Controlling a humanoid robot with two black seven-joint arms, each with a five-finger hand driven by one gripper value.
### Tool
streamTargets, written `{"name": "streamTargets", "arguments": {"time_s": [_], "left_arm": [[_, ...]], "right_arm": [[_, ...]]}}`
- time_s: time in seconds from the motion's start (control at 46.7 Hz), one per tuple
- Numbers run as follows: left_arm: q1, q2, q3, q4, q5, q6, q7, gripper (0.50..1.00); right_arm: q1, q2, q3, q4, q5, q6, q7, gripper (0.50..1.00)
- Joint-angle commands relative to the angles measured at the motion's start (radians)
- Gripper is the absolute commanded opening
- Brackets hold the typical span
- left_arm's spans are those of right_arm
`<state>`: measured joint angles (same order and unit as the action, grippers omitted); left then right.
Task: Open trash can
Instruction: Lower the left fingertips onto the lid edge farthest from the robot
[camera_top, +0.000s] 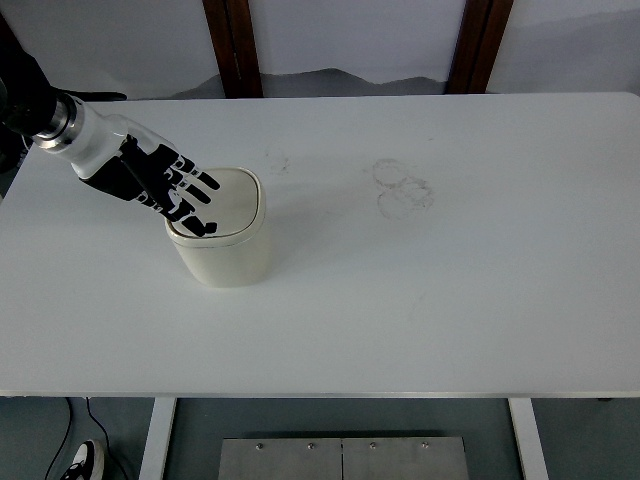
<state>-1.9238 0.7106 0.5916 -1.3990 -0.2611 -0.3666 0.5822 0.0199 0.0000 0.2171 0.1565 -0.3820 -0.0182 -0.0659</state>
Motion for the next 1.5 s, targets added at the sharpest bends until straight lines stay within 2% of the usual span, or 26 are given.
{"name": "streamTargets", "arguments": {"time_s": [0.0,0.428,1.478], "left_arm": [[0.006,-0.006,-0.004,0.008,-0.001,0.0,-0.016,1.0],[0.031,-0.057,-0.032,0.035,-0.001,0.003,-0.019,1.0],[0.06,-0.06,-0.035,0.038,-0.001,0.011,-0.019,1.0]], "right_arm": [[0.0,0.0,-0.001,0.0,0.0,0.0,0.0,0.995],[0.0,0.0,0.001,-0.002,0.0,0.0,0.0,0.995],[0.0,0.0,0.001,-0.002,0.0,0.0,0.0,0.995]]}}
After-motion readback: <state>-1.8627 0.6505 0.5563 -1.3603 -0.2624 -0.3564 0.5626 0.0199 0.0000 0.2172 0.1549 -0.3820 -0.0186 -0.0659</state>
